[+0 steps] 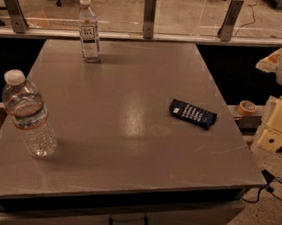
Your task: Move rxbar blueberry near blue plastic bottle
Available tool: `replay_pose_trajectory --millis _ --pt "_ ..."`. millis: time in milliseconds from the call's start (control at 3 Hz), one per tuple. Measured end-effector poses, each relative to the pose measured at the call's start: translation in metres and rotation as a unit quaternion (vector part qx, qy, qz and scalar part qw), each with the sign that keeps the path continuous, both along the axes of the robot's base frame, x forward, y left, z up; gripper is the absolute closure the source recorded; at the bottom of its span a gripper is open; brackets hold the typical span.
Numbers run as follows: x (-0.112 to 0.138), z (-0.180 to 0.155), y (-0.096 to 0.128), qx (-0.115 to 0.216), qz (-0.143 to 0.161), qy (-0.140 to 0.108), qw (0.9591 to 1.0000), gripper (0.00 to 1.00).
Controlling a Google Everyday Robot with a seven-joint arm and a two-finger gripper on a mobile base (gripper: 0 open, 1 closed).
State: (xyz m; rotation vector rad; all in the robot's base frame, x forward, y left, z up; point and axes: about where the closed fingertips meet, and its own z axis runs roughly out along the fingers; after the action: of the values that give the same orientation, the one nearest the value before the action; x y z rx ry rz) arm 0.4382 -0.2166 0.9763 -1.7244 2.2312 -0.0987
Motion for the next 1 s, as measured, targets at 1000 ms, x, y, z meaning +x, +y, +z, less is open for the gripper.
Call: replay_pose_trajectory --millis 1000 --pt "0.077 -0.074 0.012 0.085 -0.009 -0.001 0.9963 0.0"
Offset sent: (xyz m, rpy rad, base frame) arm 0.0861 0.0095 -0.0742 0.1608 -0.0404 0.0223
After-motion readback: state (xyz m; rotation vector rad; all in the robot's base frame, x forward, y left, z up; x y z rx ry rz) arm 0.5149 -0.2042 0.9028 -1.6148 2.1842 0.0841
